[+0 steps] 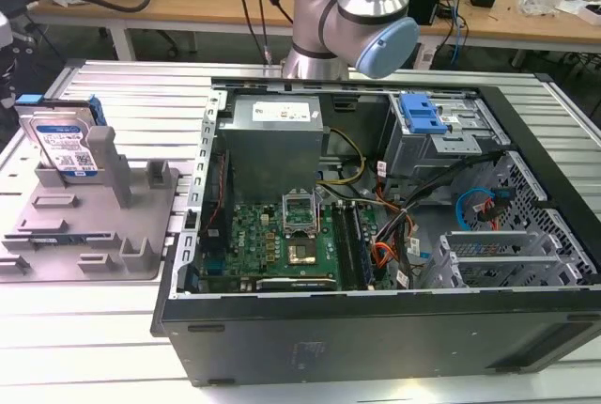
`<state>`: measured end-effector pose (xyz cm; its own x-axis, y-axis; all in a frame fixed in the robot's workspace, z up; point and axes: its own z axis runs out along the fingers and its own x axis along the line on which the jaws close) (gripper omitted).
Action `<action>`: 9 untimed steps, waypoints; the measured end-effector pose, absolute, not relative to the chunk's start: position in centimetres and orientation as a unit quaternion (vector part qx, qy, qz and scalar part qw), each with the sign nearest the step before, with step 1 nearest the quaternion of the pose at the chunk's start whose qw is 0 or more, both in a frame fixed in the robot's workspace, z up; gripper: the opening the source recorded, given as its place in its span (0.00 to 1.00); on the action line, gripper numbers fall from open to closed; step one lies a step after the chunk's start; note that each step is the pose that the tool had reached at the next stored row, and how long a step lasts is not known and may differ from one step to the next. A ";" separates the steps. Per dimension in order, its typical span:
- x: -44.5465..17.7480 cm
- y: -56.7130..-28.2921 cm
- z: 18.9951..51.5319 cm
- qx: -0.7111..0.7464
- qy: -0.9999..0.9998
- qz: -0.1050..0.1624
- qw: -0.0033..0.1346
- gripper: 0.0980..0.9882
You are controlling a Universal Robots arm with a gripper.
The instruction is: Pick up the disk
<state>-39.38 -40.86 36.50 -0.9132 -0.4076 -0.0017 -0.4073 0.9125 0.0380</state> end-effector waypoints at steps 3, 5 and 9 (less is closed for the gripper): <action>-39.4 -40.9 36.5 0.251 -0.968 -0.019 0.004 0.01; -39.4 -40.9 36.5 0.278 -0.960 -0.019 0.004 0.01; -39.3 -40.9 36.5 0.320 -0.947 -0.018 0.005 0.08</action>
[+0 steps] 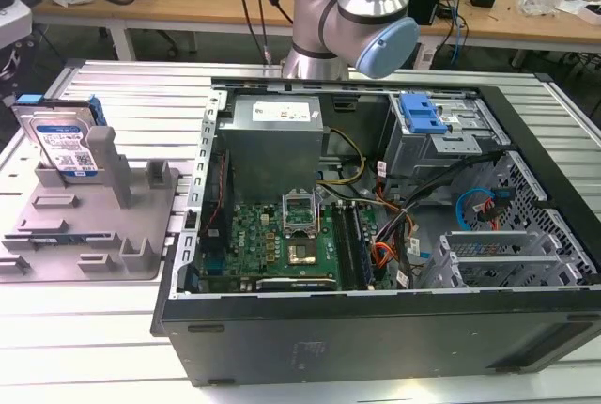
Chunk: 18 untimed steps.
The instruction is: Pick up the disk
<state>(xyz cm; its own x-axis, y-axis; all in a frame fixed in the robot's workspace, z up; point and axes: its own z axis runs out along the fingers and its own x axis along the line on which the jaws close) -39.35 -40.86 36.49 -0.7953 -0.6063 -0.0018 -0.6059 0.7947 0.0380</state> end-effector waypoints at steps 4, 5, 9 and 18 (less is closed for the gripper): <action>-39.3 -40.9 36.5 0.356 -0.934 -0.018 0.006 0.22; -39.3 -40.9 36.5 0.365 -0.931 -0.018 0.006 0.29; -39.3 -40.8 36.5 0.416 -0.909 -0.015 0.008 0.50; -39.3 -40.8 36.5 0.483 -0.875 -0.005 0.012 0.50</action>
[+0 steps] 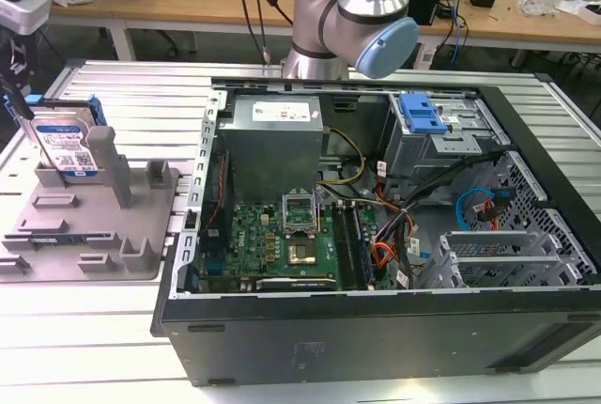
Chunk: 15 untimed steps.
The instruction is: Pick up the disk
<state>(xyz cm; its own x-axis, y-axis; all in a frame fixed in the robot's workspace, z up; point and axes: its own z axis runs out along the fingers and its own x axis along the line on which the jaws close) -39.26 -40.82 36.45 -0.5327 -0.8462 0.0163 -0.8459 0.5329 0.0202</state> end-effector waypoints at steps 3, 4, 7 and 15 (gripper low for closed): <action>-39.2 -40.8 36.5 0.502 -0.865 -0.005 0.012 0.50; -39.2 -40.8 36.5 0.508 -0.861 -0.005 0.012 0.50; -39.2 -40.8 36.4 0.532 -0.847 -0.004 0.012 0.50; -39.2 -40.8 36.4 0.614 -0.789 -0.003 0.013 0.50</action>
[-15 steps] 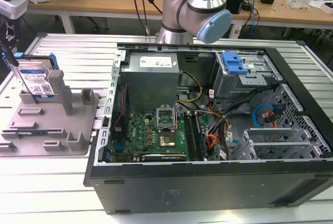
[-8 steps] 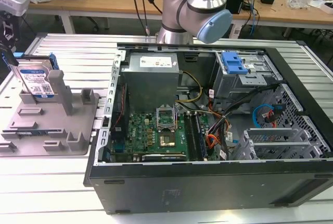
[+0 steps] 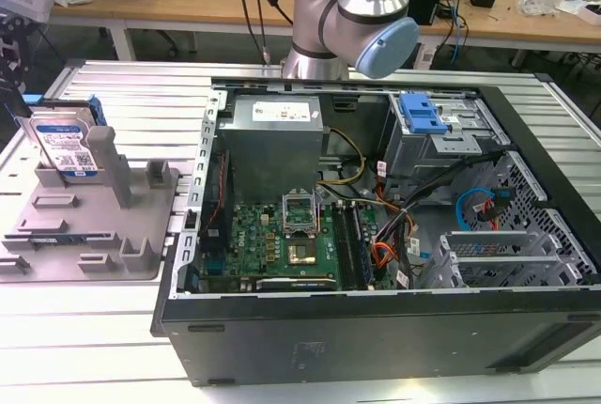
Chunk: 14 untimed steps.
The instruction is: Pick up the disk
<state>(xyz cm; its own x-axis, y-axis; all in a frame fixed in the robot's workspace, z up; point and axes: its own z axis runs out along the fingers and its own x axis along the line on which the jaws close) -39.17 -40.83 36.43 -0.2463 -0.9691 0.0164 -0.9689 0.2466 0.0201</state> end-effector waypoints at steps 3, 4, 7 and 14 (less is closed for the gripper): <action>-39.1 -40.8 36.4 0.636 -0.772 -0.002 0.013 0.50; -39.1 -40.8 36.4 0.643 -0.766 -0.002 0.013 0.50; -39.1 -40.8 36.4 0.653 -0.758 0.003 0.017 0.50; -39.2 -40.2 36.4 0.654 -0.756 0.004 0.018 0.50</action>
<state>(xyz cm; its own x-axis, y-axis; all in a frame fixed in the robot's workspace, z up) -39.20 -40.24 36.41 -0.1434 -0.9892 0.0313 -0.9894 0.1440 0.0176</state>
